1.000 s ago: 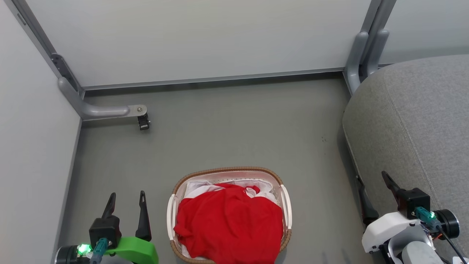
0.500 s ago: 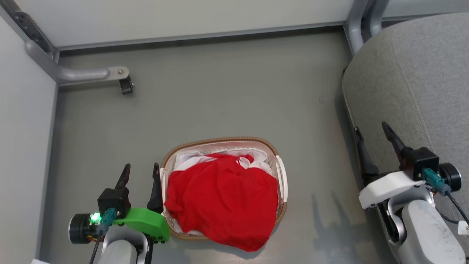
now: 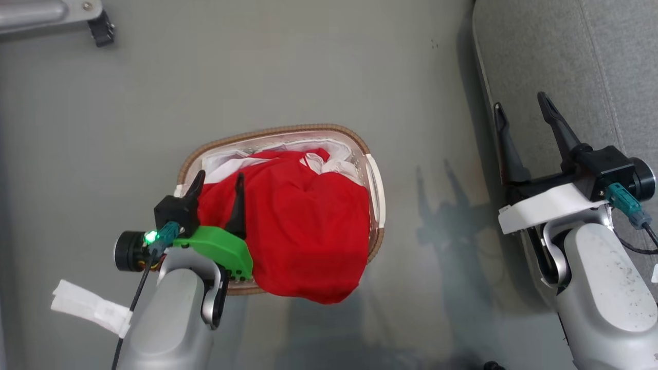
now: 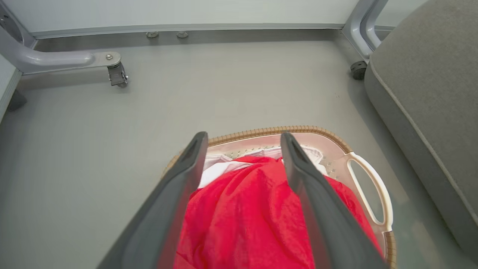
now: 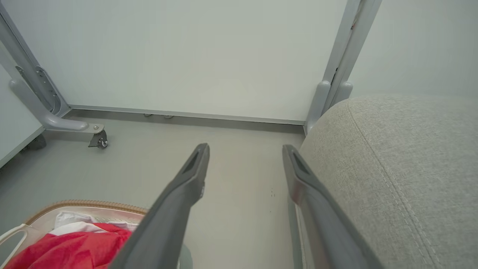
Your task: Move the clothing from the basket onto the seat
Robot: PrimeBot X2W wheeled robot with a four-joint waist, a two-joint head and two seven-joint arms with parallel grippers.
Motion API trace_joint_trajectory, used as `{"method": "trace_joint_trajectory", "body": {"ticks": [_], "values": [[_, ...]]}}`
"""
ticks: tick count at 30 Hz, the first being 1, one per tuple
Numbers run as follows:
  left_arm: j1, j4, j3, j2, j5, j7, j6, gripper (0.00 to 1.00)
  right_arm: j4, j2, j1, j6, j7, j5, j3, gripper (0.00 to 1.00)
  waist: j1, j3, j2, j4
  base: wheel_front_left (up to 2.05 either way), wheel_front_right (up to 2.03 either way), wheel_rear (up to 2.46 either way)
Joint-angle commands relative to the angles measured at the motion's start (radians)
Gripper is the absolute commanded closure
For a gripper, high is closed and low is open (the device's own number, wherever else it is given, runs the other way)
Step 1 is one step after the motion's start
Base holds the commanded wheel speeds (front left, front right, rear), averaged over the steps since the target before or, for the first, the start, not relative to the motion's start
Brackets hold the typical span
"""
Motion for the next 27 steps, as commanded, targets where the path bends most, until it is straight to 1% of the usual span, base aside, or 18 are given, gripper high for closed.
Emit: {"method": "trace_joint_trajectory", "body": {"ticks": [1, 6, 11, 18, 21, 23, 27], "values": [[-0.044, 0.020, -0.008, 0.007, 0.005, 0.000, -0.006, 0.00, -0.009, 0.005, -0.023, -0.001, -0.002, 0.007, 0.010, 0.00, -0.0001, 0.133, 0.0000, -0.077, 0.00, 0.00, 0.00], [-0.134, 0.104, -0.037, 0.007, -0.003, 0.000, -0.010, 0.00, -0.027, 0.018, -0.044, -0.001, -0.002, 0.011, 0.030, 0.00, -0.0001, 0.195, 0.0000, -0.109, 0.00, 0.00, 0.00], [-0.228, 0.222, -0.069, 0.007, -0.007, 0.000, -0.016, 0.00, -0.024, 0.029, -0.064, -0.001, -0.002, 0.021, 0.068, 0.00, -0.0001, 0.246, 0.0000, -0.148, 0.00, 0.00, 0.00], [-0.339, 0.372, -0.070, 0.007, -0.016, 0.000, 0.004, 0.00, -0.025, 0.048, -0.074, -0.001, -0.002, 0.031, 0.105, 0.00, -0.0001, 0.287, 0.0000, -0.203, 0.00, 0.00, 0.00], [-0.380, 0.465, -0.075, 0.007, -0.030, 0.008, 0.014, 0.00, -0.019, 0.055, -0.076, -0.001, -0.002, 0.038, 0.112, 0.00, -0.0001, 0.299, 0.0000, -0.222, 0.00, 0.00, 0.00], [-0.409, 0.509, -0.081, 0.007, -0.025, 0.008, 0.028, 0.00, -0.019, 0.061, -0.072, -0.001, -0.002, 0.039, 0.115, 0.00, -0.0001, 0.305, 0.0000, -0.231, 0.00, 0.00, 0.00], [-0.426, 0.568, -0.084, 0.007, -0.039, 0.025, 0.041, 0.00, -0.013, 0.069, -0.072, -0.001, -0.002, 0.044, 0.115, 0.00, -0.0001, 0.312, 0.0000, -0.242, 0.00, 0.00, 0.00]]}}
